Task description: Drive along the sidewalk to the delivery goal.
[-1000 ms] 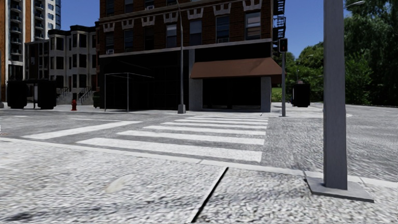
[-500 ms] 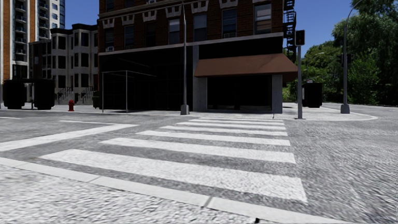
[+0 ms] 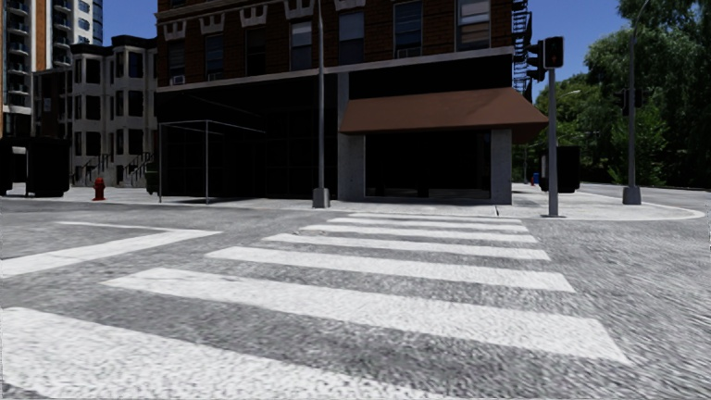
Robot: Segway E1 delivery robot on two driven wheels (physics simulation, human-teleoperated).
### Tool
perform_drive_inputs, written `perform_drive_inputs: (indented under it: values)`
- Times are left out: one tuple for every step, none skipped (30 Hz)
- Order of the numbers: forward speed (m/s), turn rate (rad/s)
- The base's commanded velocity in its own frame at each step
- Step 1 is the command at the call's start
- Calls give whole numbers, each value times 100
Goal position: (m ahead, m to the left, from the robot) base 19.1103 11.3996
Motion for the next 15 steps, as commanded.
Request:
perform_drive_inputs:
  values:
    - [164, -46]
    - [160, -47]
    - [158, -48]
    - [155, -48]
    - [155, -48]
    - [152, -48]
    - [151, -48]
    - [150, -48]
    - [150, -48]
    - [150, -48]
    - [150, -48]
    - [150, -48]
    - [150, -48]
    - [150, -48]
    - [150, -48]
